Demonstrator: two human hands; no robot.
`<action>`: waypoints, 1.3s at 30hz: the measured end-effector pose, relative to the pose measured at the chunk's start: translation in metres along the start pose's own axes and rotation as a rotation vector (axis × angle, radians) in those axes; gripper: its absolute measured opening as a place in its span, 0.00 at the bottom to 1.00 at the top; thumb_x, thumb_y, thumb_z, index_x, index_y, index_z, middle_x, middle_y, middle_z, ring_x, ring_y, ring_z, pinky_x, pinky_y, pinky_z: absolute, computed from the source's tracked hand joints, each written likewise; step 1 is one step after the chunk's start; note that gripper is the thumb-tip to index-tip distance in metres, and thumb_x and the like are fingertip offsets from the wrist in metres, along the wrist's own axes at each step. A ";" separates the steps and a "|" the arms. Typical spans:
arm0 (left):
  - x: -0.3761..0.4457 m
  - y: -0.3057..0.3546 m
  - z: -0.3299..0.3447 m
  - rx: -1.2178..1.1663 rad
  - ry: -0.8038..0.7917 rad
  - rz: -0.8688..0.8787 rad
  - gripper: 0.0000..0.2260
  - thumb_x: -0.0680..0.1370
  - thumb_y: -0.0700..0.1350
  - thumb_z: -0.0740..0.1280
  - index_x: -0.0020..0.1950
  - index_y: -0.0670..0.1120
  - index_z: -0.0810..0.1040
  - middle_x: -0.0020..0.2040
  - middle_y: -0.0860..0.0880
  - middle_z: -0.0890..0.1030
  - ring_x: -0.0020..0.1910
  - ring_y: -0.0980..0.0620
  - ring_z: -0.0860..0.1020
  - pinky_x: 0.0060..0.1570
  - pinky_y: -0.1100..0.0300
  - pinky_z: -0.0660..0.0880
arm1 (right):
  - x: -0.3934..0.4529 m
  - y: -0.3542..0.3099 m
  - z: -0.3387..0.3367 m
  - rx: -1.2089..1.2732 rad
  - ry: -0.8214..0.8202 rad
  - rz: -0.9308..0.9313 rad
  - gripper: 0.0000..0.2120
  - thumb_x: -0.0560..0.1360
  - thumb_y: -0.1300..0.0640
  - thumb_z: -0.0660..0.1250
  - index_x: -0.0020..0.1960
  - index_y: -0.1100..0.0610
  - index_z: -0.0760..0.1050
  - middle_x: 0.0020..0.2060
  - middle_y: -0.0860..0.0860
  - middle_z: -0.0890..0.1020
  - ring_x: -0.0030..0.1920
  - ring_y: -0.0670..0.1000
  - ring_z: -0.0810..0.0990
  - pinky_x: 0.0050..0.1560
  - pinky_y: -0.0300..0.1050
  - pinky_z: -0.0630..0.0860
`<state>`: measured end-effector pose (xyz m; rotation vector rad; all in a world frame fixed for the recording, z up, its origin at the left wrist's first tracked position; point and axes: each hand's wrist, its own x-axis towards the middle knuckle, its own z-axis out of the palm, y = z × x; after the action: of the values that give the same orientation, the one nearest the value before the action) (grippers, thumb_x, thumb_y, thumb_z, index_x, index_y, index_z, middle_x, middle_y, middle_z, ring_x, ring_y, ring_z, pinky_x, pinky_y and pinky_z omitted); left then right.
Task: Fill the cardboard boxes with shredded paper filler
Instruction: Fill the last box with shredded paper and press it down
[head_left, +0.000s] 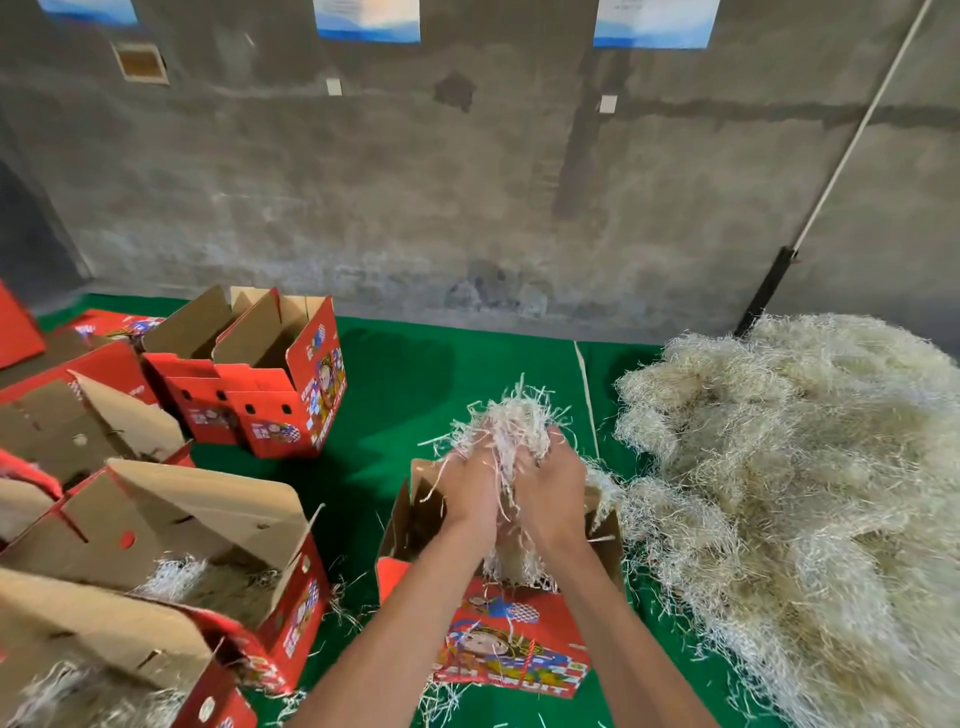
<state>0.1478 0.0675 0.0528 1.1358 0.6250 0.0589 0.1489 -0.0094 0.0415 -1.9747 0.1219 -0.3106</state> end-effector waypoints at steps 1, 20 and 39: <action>0.003 0.001 -0.002 0.016 -0.034 -0.005 0.21 0.80 0.48 0.67 0.68 0.38 0.68 0.63 0.40 0.76 0.58 0.43 0.78 0.59 0.49 0.74 | 0.002 0.002 -0.004 0.048 -0.032 0.029 0.24 0.81 0.62 0.64 0.76 0.61 0.65 0.29 0.50 0.78 0.19 0.43 0.64 0.19 0.37 0.61; 0.032 0.030 -0.063 -0.297 -0.561 -0.229 0.31 0.72 0.63 0.72 0.69 0.46 0.79 0.65 0.39 0.80 0.62 0.37 0.79 0.61 0.41 0.75 | 0.032 -0.022 -0.075 0.695 -0.650 0.325 0.16 0.79 0.36 0.63 0.58 0.42 0.83 0.55 0.50 0.86 0.53 0.49 0.86 0.42 0.47 0.84; 0.036 0.019 -0.054 -0.229 -0.490 -0.081 0.14 0.77 0.60 0.68 0.50 0.53 0.87 0.56 0.42 0.85 0.54 0.42 0.84 0.47 0.46 0.82 | 0.002 0.007 -0.025 0.453 -0.020 0.357 0.27 0.73 0.30 0.64 0.51 0.54 0.74 0.38 0.44 0.79 0.35 0.44 0.75 0.39 0.42 0.76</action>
<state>0.1565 0.1336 0.0389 0.8572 0.2187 -0.2077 0.1447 -0.0352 0.0451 -1.4734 0.3545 -0.0738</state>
